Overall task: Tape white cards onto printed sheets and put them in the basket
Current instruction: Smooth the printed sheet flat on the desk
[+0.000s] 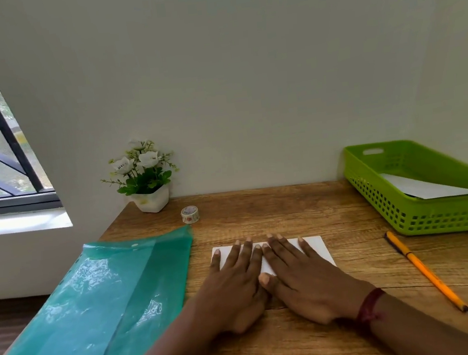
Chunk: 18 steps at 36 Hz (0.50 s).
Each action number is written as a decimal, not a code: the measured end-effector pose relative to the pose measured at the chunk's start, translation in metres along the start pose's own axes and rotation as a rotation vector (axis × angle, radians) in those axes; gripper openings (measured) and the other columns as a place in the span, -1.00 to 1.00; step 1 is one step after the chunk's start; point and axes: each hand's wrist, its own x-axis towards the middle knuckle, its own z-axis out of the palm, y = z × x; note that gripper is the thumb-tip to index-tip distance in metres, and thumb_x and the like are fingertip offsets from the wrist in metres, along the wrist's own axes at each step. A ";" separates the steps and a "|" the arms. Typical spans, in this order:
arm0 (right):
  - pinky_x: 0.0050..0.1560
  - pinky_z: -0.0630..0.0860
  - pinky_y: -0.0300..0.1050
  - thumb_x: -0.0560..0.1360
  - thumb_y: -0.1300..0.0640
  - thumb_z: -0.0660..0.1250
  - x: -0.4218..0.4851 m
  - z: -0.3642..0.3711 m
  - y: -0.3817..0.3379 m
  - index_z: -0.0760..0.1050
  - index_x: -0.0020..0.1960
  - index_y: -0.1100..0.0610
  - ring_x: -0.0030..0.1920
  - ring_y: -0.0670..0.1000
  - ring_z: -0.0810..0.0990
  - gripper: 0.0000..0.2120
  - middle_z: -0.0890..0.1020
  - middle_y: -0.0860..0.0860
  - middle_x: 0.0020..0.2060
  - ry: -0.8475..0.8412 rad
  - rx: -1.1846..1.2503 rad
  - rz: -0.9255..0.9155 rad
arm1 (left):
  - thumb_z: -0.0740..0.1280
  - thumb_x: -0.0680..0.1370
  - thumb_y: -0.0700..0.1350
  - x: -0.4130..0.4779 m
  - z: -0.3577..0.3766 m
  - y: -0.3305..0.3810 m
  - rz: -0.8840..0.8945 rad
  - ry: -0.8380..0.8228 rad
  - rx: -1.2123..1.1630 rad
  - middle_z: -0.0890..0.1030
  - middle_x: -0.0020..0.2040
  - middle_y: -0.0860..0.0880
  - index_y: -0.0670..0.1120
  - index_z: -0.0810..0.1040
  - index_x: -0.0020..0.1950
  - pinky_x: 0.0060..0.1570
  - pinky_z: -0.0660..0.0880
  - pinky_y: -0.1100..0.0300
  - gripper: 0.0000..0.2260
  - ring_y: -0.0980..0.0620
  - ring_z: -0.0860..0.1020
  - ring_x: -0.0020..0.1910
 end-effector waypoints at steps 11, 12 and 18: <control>0.54 -0.22 -0.02 0.21 -0.46 -0.49 -0.007 -0.012 0.020 -0.29 0.57 0.07 0.54 -0.04 -0.29 0.04 -0.26 0.00 0.56 -0.042 0.018 0.201 | -0.15 0.58 0.37 -0.002 -0.002 0.001 -0.227 -0.027 -0.094 -0.32 0.56 -0.15 -0.06 -0.32 0.56 0.52 -0.22 -0.05 -0.26 -0.11 -0.32 0.54; 0.54 -0.22 -0.02 0.21 -0.46 -0.49 -0.007 -0.012 0.020 -0.29 0.57 0.08 0.54 -0.04 -0.28 0.05 -0.25 0.01 0.56 -0.038 0.013 0.203 | -0.15 0.58 0.37 -0.002 -0.002 0.001 -0.233 -0.028 -0.091 -0.32 0.56 -0.15 -0.06 -0.31 0.57 0.52 -0.21 -0.06 -0.25 -0.12 -0.31 0.55; 0.54 -0.22 -0.03 0.21 -0.47 -0.48 -0.006 -0.008 0.017 -0.26 0.57 0.08 0.55 -0.02 -0.25 0.06 -0.22 0.03 0.57 0.001 -0.012 0.214 | -0.13 0.58 0.37 0.000 -0.004 0.002 -0.237 -0.041 -0.102 -0.32 0.56 -0.17 -0.07 -0.31 0.57 0.54 -0.19 -0.10 -0.24 -0.14 -0.30 0.55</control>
